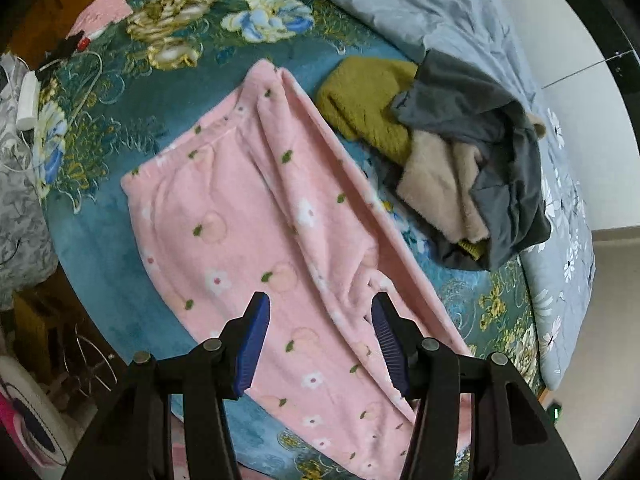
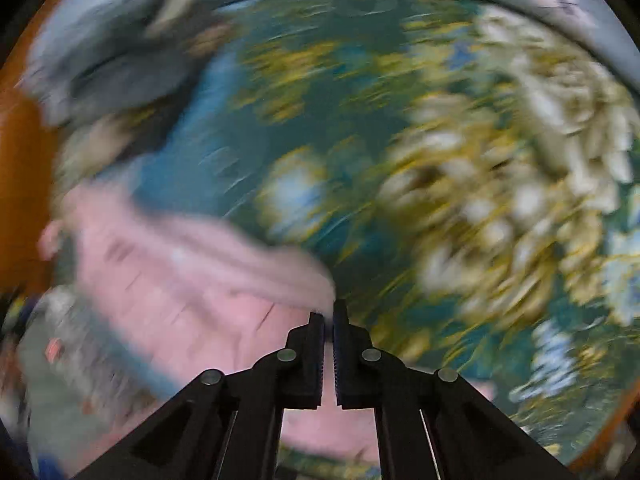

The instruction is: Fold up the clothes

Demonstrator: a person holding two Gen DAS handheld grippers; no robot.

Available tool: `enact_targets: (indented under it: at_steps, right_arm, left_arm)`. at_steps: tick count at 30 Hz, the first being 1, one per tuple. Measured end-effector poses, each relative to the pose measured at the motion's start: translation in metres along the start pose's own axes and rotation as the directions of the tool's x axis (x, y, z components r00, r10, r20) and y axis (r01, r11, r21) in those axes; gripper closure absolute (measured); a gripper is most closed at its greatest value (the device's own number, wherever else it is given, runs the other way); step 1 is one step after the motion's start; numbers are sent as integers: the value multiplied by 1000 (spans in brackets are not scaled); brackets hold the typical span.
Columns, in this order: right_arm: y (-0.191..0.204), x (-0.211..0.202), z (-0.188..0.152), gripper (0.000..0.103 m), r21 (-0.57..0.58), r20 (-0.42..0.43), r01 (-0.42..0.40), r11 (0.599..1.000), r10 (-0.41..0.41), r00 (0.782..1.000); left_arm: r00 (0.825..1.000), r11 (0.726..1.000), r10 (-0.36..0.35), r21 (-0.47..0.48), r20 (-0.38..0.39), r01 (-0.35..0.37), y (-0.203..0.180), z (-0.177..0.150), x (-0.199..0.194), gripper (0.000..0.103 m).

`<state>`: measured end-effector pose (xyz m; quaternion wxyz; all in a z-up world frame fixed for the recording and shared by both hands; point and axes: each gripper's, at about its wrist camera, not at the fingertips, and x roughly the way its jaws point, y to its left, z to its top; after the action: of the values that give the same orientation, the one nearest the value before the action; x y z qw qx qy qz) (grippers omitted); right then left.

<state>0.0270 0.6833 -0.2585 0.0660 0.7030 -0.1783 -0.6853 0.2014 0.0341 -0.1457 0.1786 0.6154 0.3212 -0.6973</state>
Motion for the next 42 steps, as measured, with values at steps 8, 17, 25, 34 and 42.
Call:
enact_targets:
  at_steps: [8,17,25,34,42]
  right_arm:
    - [-70,-10,42,82,357,253,70,932,-168,953]
    - [-156,59,-82,59,693,154,-63,719,-62,986]
    - [-140,81,-82,86,730,129,-48,682,-68,989]
    - [-165,11,-77,96,706,229,21,708,-256,939]
    - [-160,8,-84,88,676,254,4,737,-238,937]
  left_arm:
    - [1000,999,21,47,-20,-20,-28,6,10,49]
    - [995,996,65,69,-73,-60,-44,1,33,49]
    - [996,992,65,113,-57,-58,-70,1,25,49]
    - [997,990,66,127,-42,-60,-73,-2,17,49]
    - [999,998,50,41,-2,-49,-36,6,-1,49]
